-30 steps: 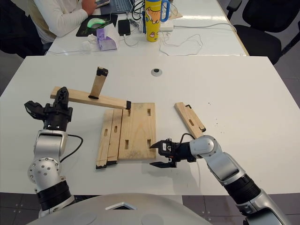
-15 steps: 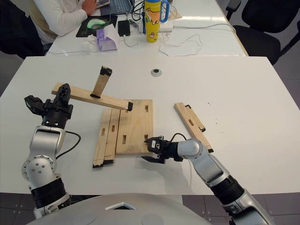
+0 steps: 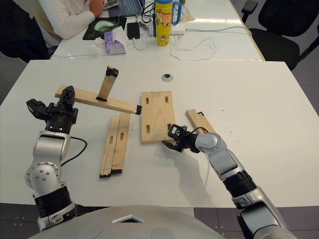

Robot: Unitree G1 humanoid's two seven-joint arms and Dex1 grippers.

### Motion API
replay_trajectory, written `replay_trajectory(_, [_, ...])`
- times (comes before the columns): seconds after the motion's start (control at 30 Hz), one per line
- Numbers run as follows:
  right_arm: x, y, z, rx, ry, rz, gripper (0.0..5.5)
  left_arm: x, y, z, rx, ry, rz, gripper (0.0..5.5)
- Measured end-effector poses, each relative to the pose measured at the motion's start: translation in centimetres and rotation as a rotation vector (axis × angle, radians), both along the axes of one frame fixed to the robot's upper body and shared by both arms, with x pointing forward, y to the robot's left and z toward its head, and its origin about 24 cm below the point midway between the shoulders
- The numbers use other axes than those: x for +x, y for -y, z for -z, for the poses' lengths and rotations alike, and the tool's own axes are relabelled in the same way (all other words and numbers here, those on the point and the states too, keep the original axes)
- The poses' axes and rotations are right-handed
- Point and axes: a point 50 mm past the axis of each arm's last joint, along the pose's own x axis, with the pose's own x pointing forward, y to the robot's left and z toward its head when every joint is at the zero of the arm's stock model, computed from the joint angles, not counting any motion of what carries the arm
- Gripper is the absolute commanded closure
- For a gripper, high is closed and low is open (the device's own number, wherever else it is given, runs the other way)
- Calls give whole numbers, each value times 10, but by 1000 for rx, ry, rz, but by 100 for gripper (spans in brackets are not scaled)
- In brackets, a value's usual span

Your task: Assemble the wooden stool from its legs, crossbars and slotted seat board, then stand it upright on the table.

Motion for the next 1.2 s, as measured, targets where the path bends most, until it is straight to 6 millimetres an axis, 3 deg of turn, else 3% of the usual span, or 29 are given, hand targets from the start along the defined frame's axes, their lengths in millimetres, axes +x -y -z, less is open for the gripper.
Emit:
replay_trajectory(0.1, [4, -3, 4, 36, 15, 133, 225, 2, -1, 2, -4, -1, -3, 445])
replay_trajectory(0.33, [5, -6, 8, 67, 46, 205, 225, 7, 1, 1, -1, 17, 4, 445])
replay_trajectory(0.6, [-5, -10, 0, 180, -1, 101, 225, 11, 17, 3, 61, 37, 33, 445])
replay_trajectory(0.77, [-7, -19, -17, 279, -54, 2, 225, 18, 25, 7, 158, 57, 61, 445])
replay_trajectory(0.9, [6, -13, -32, 274, -5, -8, 225, 19, 20, 6, 231, 84, 90, 445])
replay_trajectory(1.2, [12, 1, -28, 269, -17, 55, 225, 22, 13, 1, 321, 136, 219, 445])
